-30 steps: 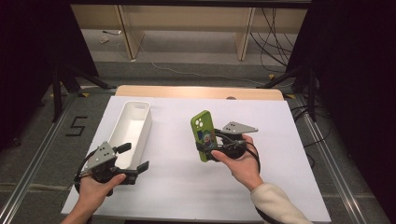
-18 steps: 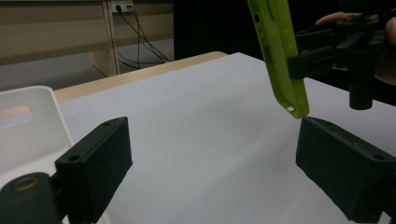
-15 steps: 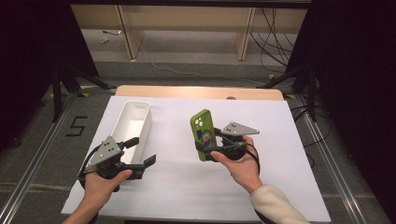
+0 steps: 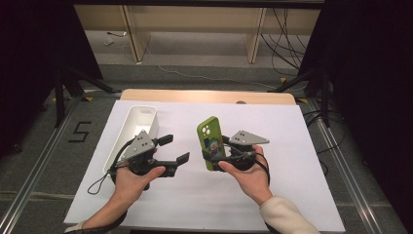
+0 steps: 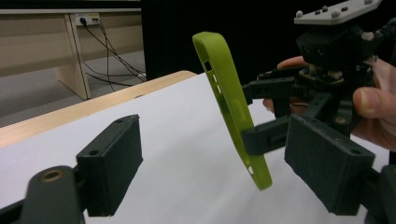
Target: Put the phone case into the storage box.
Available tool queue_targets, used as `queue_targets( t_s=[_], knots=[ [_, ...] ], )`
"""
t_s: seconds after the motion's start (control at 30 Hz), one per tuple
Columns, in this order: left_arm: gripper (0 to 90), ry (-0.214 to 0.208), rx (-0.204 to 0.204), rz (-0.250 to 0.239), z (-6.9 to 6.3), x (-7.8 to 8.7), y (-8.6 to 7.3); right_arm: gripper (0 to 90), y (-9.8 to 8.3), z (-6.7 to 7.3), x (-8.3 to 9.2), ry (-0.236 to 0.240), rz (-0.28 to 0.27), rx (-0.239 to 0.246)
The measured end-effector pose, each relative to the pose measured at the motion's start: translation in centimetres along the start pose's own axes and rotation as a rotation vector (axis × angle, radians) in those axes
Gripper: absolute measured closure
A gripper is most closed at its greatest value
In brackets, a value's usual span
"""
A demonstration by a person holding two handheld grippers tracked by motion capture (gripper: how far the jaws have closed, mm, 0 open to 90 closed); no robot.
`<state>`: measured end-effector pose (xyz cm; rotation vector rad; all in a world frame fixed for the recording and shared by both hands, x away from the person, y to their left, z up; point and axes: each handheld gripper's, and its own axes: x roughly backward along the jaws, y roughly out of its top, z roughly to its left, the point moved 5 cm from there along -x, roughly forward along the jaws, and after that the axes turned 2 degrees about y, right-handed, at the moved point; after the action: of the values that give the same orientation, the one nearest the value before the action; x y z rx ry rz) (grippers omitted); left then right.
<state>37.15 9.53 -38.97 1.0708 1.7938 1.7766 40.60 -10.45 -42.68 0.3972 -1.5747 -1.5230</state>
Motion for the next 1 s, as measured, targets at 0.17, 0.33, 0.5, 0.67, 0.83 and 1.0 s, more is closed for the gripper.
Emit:
queue_targets(
  t_s=[0.17,0.33,0.5,0.67,0.83,1.0],
  knots=[
    [24.5,-0.025,0.019,0.001,-0.5,-1.3,0.4,16.8,-0.2,0.1,-0.1,-0.003,0.002,-0.002],
    [33.1,-0.04,0.028,0.009,-1.1,-2.6,0.8,16.8,-0.3,0.3,-0.3,-0.004,0.004,0.001],
    [40.5,-0.032,0.047,0.025,-1.4,-3.8,0.9,16.8,-0.3,0.5,-0.3,-0.008,0.003,0.008],
    [45.8,-0.024,0.059,0.028,-1.5,-4.7,0.9,16.8,-0.3,0.7,-0.3,-0.012,0.003,0.017],
    [53.6,-0.021,0.071,0.038,-1.6,-5.3,0.8,16.7,-0.3,0.7,-0.3,-0.017,0.004,0.022],
    [58.6,-0.026,0.082,0.044,-1.7,-5.7,0.7,16.8,-0.3,0.8,-0.3,-0.018,0.004,0.032]
  ],
)
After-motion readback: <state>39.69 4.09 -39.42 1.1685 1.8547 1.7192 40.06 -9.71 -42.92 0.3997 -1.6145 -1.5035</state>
